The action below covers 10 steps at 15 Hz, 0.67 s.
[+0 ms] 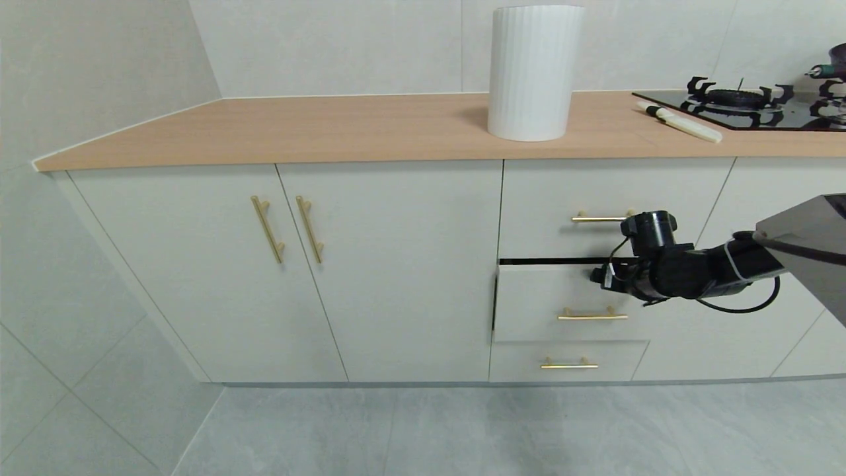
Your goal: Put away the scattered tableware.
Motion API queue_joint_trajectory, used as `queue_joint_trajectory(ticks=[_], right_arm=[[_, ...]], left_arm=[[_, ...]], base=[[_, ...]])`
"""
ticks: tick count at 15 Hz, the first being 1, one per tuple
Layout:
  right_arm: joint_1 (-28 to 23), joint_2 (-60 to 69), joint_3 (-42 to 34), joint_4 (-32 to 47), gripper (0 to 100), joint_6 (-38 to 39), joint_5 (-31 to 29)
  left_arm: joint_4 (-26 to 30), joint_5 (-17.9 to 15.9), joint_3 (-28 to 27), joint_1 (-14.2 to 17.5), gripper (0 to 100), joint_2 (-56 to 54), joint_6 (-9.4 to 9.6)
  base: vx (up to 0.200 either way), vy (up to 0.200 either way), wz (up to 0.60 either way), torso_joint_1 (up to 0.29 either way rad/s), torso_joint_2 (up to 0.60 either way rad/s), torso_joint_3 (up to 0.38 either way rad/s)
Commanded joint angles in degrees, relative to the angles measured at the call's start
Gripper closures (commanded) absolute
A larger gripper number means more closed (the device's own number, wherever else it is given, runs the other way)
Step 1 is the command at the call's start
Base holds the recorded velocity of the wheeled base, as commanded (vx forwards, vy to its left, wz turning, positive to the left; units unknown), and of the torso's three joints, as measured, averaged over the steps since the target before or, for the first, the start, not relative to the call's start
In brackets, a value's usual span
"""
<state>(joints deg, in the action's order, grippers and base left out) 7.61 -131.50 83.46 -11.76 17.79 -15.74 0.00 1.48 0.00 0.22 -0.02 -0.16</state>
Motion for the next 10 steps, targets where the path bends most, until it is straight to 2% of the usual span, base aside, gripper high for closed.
queue_joint_trajectory(ticks=[1, 6, 10], right_arm=[[-0.05, -1.74, 0.04, -3.0, 0, 0.32, -0.17], [-0.05, -4.99, 0.22, -11.88, 0, 0.06, -3.95], [-0.05, -3.94, -0.4, -12.41, 0, 0.23, -4.21]], left_arm=[[0.0, 0.02, 0.0, 0.04, 0, 0.02, -0.02], [-0.09, 0.02, 0.0, 0.04, 0, 0.02, -0.02], [-0.09, 0.02, 0.0, 0.04, 0, 0.02, -0.02]], base=[[0.0, 0.0, 0.0, 0.0, 0.0, 0.0], [0.0, 0.0, 0.0, 0.0, 0.0, 0.0], [0.0, 0.0, 0.0, 0.0, 0.0, 0.0]])
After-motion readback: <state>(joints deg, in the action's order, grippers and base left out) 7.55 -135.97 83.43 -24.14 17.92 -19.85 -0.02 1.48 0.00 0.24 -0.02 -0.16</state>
